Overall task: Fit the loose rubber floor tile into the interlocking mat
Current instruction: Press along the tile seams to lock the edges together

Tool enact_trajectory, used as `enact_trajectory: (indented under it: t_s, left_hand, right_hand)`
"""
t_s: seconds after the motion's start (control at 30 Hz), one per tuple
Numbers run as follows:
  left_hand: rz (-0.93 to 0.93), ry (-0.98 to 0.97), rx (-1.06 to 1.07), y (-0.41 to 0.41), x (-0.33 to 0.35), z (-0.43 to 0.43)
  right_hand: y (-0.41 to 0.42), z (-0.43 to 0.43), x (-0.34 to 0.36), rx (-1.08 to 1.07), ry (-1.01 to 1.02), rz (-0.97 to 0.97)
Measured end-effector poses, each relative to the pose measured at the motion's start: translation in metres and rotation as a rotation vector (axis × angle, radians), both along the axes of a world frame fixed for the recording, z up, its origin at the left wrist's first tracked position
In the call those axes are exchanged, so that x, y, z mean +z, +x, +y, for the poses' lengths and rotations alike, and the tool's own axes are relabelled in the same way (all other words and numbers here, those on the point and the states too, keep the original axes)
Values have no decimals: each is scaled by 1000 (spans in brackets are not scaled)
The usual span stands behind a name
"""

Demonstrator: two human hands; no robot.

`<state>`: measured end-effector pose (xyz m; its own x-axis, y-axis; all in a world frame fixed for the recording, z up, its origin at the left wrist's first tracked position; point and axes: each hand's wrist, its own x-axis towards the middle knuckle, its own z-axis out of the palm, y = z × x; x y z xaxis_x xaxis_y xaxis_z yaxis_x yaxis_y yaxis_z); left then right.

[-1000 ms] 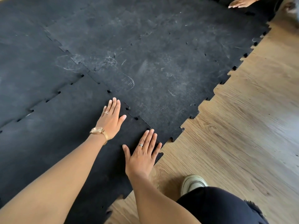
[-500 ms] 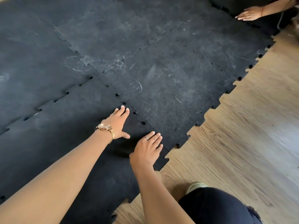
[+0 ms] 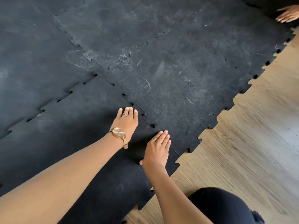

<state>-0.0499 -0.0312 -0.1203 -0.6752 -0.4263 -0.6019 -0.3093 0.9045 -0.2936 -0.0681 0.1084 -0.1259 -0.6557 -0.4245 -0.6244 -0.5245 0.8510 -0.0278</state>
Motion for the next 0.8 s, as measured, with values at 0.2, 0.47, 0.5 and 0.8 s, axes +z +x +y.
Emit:
enact_trajectory:
  t_s: [0.2, 0.47, 0.5, 0.8]
  left_hand:
    - [48, -21, 2, -7, 12, 17]
    - [218, 304, 322, 17, 4, -3]
    - [226, 335, 353, 19, 4, -6]
    - [129, 74, 125, -4, -2, 4]
  right_hand:
    - [0, -10, 14, 27, 86, -4]
    - [5, 4, 12, 60, -48, -1]
    - [3, 5, 11, 81, -60, -23]
    - [-5, -4, 7, 204, 35, 96]
